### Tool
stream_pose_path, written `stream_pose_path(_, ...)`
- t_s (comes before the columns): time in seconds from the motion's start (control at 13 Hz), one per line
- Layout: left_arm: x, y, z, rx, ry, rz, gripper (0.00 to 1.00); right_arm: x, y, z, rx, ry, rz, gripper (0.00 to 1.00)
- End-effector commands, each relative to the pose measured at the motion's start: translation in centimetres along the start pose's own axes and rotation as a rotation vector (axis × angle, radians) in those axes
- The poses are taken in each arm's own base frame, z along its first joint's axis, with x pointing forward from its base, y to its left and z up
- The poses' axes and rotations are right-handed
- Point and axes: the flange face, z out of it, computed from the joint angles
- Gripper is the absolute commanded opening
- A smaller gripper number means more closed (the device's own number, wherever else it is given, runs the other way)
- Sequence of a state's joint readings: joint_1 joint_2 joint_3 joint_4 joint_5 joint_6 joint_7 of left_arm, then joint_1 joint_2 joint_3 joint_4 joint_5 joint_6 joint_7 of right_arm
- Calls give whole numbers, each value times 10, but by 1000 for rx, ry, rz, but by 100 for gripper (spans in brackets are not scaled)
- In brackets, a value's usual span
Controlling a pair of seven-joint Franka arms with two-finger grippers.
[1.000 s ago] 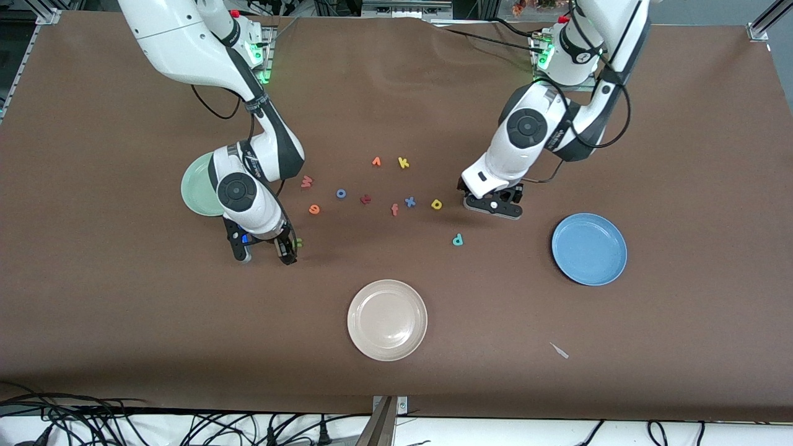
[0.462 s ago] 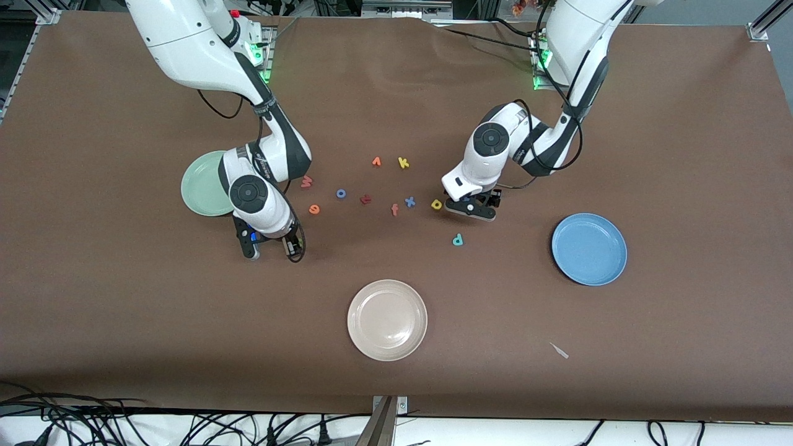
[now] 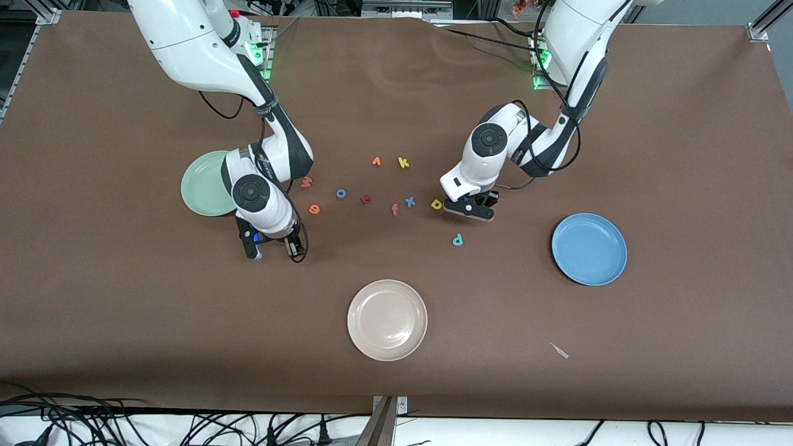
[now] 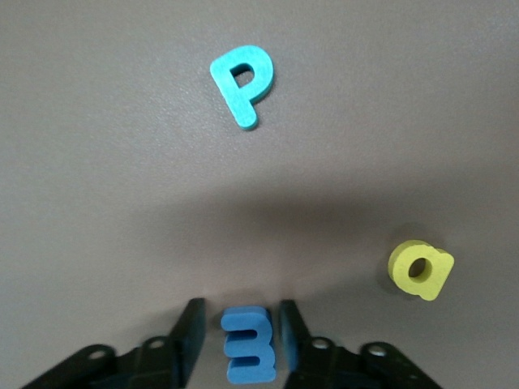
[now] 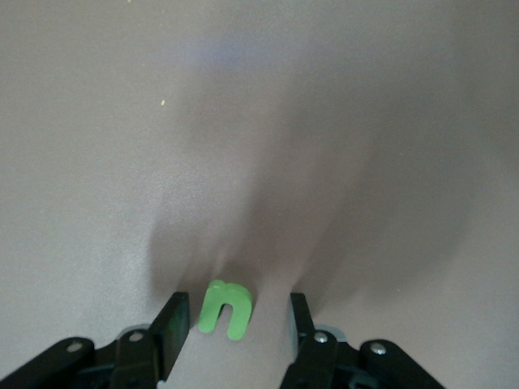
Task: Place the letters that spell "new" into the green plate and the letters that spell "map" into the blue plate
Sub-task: 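Drop the green n and blue E onto the green and blue plates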
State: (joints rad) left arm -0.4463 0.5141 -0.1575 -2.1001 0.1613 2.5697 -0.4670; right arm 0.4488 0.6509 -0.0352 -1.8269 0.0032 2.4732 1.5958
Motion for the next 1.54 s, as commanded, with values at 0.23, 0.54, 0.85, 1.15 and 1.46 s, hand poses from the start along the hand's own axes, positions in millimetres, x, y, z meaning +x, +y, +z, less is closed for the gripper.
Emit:
stream_pose_path(0.23, 0, -8, 7, 39, -22, -7, 13, 2, -3, -1, 27, -6, -1, 12)
stream_pose_path(0.54, 22, -25, -16, 82, -75, -6, 5, 15, 4, -49, -50, -7, -88, 12)
stream_pose_path(0.85, 68, -88, -66, 108, -205, 120, 5, 66, 72, -80, -97, -18, -255, 12)
stream_pose_path(1.15, 83, -205, -68, 57, -234, 291, 5, 119, 163, -67, -65, -29, -387, 13)
stream_pose_path(1.46, 96, -294, -51, -3, -230, 452, 6, 152, 206, -33, -60, -12, -465, 24)
